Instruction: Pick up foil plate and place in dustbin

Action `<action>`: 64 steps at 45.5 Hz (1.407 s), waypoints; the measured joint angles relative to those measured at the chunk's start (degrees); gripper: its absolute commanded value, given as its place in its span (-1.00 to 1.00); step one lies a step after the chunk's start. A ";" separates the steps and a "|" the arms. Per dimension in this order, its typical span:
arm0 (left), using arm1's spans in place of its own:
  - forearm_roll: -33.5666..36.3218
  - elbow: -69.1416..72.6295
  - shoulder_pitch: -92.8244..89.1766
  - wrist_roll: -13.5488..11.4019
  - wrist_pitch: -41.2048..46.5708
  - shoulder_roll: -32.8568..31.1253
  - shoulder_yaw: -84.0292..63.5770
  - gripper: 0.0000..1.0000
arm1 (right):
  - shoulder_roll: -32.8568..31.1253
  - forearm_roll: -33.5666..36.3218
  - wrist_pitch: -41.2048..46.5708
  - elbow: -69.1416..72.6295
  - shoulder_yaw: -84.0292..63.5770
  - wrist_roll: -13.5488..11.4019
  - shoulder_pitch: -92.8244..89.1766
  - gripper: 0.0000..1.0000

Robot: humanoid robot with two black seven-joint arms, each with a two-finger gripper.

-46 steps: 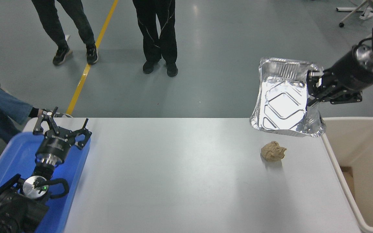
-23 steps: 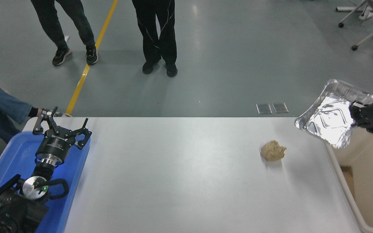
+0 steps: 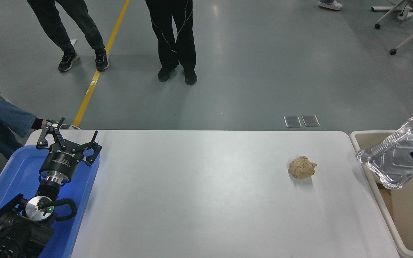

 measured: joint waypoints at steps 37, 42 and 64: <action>0.00 0.05 0.05 0.02 0.00 0.00 -0.07 0.99 | -2.40 2.11 3.24 10.09 3.71 -0.85 4.62 1.00; 0.00 0.05 0.04 0.02 0.00 0.01 -0.07 0.99 | -3.73 2.01 4.96 15.20 0.75 -0.85 9.43 1.00; 0.04 -0.02 -0.04 0.00 0.00 0.03 0.04 0.99 | -2.47 0.15 15.90 49.90 -21.50 -0.83 45.33 1.00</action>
